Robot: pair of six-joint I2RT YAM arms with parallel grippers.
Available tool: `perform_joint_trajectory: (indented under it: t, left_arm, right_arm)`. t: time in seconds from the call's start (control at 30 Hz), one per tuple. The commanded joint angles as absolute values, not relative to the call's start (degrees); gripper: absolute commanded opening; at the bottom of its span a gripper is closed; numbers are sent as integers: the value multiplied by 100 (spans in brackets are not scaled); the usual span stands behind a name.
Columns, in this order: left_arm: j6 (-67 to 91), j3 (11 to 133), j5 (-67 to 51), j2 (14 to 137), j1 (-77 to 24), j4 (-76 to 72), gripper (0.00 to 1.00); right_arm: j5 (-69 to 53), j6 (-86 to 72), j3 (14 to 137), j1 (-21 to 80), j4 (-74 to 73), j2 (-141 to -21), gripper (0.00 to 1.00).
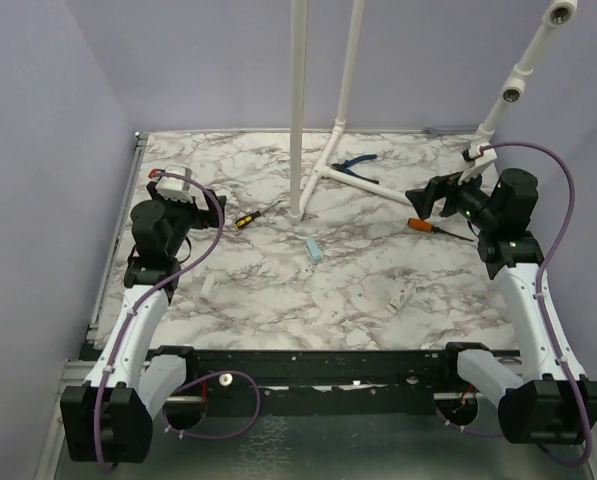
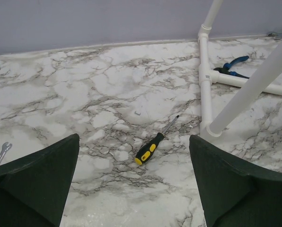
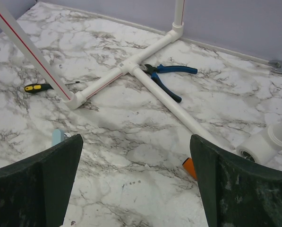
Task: Load the staples into the stapler
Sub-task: Open the staple box at the center of the board.
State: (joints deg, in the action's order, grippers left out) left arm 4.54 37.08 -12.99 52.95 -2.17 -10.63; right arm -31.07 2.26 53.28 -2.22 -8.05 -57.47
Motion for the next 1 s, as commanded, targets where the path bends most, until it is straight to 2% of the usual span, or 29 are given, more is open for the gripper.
perform_joint_trajectory:
  t: [0.0,0.4,0.5,0.63,0.77,0.97]
  left_arm:
    - [356,3691,-1242,5360,-143,-1115,99]
    - [252,3784,-1279,5403,-97,-912,99]
    - [105,3911,-1377,5437,-97,-677,99]
    - [-126,4105,-1658,5636,-97,-405,99]
    - [-238,4151,-2043,5821,-97,-301,99]
    - [-167,4203,-2138,6132,-97,-240,99]
  right_arm:
    - [-3089,289,5256,-228,-715,-5779,100]
    - [-3822,1302,5129,-229,-928,-5671,100]
    - [-4435,2347,5212,-229,-1835,-5684,100]
    - [-5012,5009,5276,-228,-3937,-5821,100]
    - [-4646,6789,5048,-228,-5316,-5949,100]
    - [-4014,8614,4722,-213,-6350,-6054,100]
